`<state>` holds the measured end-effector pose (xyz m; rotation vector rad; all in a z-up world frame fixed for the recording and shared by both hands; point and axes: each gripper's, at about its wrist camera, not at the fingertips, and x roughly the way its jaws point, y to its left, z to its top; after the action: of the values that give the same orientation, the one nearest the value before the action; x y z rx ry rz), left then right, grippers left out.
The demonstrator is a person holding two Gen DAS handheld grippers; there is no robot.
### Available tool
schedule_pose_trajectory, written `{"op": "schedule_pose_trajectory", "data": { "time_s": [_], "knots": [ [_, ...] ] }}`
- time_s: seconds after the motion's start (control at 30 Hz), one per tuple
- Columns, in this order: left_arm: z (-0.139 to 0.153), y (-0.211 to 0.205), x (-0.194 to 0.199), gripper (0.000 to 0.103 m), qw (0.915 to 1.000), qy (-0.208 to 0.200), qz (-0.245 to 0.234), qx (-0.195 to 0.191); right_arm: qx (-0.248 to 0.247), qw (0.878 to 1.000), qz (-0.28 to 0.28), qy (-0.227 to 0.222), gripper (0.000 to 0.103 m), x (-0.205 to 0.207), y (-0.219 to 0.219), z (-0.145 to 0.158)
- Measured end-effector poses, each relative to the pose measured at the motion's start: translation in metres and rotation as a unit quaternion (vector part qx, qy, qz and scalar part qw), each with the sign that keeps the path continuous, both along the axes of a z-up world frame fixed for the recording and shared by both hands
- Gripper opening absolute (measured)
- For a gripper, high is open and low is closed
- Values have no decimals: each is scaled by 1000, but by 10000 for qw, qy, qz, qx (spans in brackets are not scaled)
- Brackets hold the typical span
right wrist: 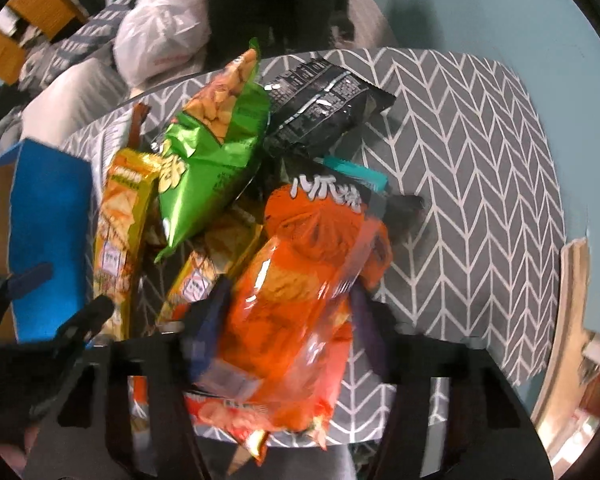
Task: Organize snacks
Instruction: 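Grasp the yellow wafer bar with the left tool while the right tool grasps the orange octopus bag, then carry both packets over the cardboard box and open both tools to drop them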
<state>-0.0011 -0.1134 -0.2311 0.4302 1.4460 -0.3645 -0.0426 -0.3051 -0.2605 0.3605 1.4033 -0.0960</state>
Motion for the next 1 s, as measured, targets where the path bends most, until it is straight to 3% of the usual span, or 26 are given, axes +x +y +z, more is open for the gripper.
{"op": "schedule_pose_trajectory", "data": {
  "time_s": [0.2,0.27,0.37,0.43,0.5,0.8,1.0],
  "knots": [
    [-20,-4,-4,84,9998,117,-90,137,-52,9994,328,-39,48,-18,-9,0],
    [-23,-7,-4,79,9998,93,-110,150,17,9996,284,-31,52,-16,-11,-2],
    [-28,-8,-5,64,9996,91,-153,225,163,9998,143,47,56,-10,-10,-10],
    [-30,-8,-7,46,9996,142,-185,148,261,9996,40,119,58,-10,-11,-16],
    [-30,-8,-8,37,9996,183,-185,78,365,9992,-68,148,59,-12,-14,-22],
    [-16,6,-18,32,9998,-71,-200,-32,177,9995,201,-142,47,-33,-20,-6],
    [5,6,-27,32,9994,-265,-218,-64,20,9986,408,-324,44,-47,-29,11]
  ]
}}
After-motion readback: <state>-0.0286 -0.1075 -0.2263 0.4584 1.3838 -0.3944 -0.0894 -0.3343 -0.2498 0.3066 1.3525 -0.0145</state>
